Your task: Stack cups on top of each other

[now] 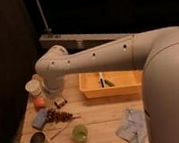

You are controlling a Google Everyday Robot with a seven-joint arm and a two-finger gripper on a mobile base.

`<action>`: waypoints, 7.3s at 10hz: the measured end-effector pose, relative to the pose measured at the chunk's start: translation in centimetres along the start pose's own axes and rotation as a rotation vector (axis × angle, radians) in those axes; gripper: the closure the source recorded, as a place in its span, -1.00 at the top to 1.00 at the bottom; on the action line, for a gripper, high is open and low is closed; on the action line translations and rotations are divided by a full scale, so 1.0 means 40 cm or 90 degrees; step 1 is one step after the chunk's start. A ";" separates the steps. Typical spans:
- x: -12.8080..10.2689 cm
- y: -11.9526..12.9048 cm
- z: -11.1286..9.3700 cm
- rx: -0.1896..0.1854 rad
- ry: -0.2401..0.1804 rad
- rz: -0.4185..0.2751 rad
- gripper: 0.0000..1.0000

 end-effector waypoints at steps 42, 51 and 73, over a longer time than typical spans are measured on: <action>0.025 0.251 0.286 -0.105 0.127 -0.109 -1.00; 0.152 0.366 -0.103 -0.076 0.068 -0.092 -1.00; 0.519 -0.117 -0.149 -0.141 -0.125 0.262 -1.00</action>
